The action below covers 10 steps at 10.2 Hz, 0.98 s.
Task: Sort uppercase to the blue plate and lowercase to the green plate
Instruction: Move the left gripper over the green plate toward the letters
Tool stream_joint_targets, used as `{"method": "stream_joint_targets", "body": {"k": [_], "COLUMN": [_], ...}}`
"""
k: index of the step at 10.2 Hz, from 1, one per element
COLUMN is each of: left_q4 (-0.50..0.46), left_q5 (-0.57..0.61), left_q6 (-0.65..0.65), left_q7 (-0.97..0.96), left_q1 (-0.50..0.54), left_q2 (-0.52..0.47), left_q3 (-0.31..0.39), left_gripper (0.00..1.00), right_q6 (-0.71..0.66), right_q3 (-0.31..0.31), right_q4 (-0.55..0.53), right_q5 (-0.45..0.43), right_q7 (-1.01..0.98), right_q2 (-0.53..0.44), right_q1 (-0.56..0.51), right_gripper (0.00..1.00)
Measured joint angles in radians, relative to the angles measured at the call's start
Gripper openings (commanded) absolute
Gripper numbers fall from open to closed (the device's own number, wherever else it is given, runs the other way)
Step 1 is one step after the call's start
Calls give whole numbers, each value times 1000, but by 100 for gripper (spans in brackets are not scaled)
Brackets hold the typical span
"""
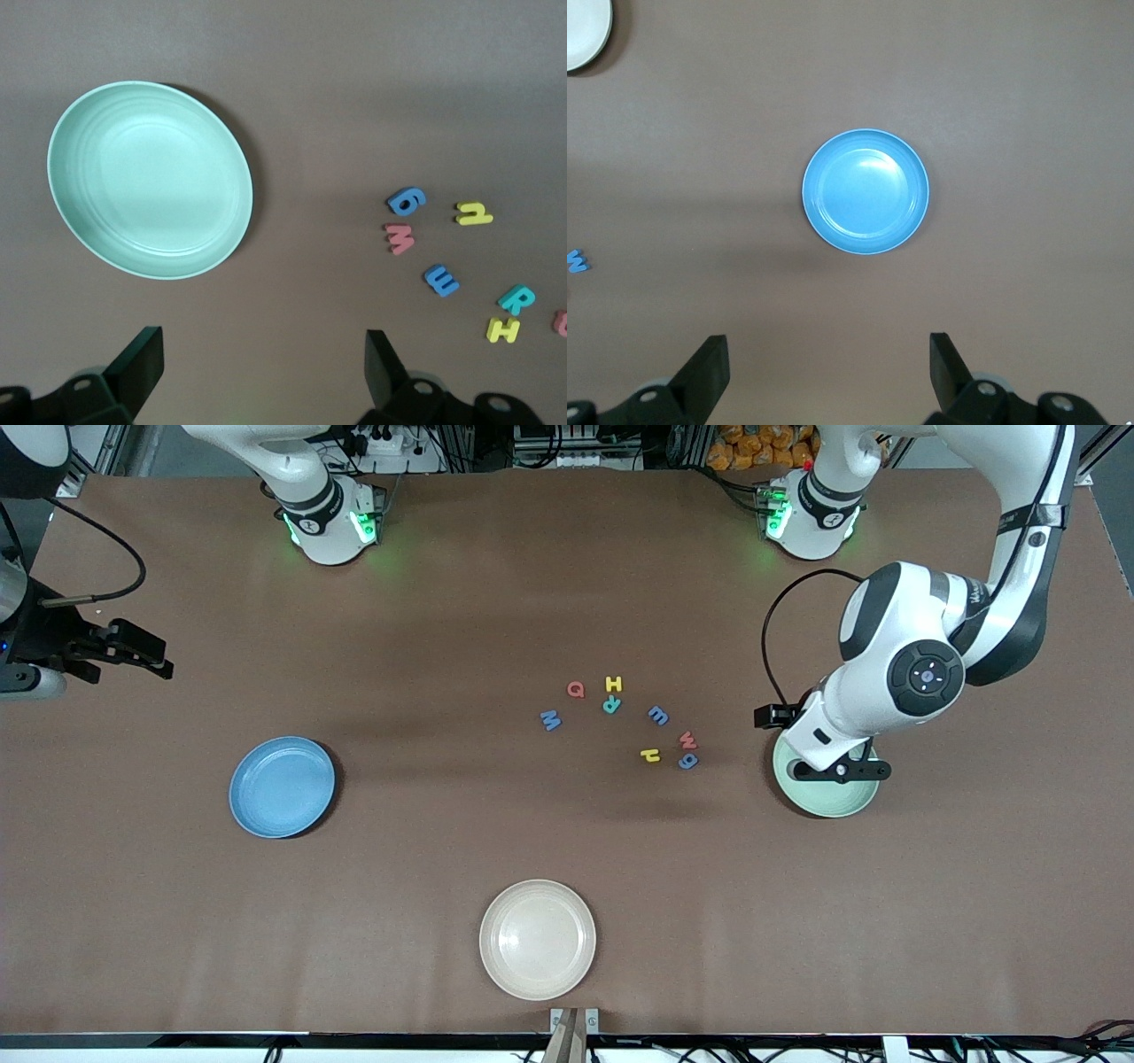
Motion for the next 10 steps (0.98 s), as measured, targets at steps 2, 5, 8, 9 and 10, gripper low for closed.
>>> {"method": "stream_joint_targets", "body": {"k": [2,5,8,9,10], "left_q4": [1,4,8,15,27], "left_q5": [0,0,0,0,0], "left_q6": [24,46,63,70,71], "left_q7": [-26,-33,-33,-36,-57], "left_q1": [-10,-15,-16,-16,-16], "left_q2": [26,62,89,98,111], "left_q3": [-1,-1,-1,-1,-1], "left_gripper": [100,100,100,100,100], "right_q6": [-4,1,-5,-11,-18], "right_q3": [0,0,-1,-1,-1], "right_q4": [0,9,99,110,116], "right_q5": [0,-1,-1,-1,-1], "right_q7": [0,-1,-1,0,1], "right_q2": [-3,-2,37,47,53], "right_q1": [0,-1,-16,-17,-18], "right_gripper": [100,100,100,100,100]}}
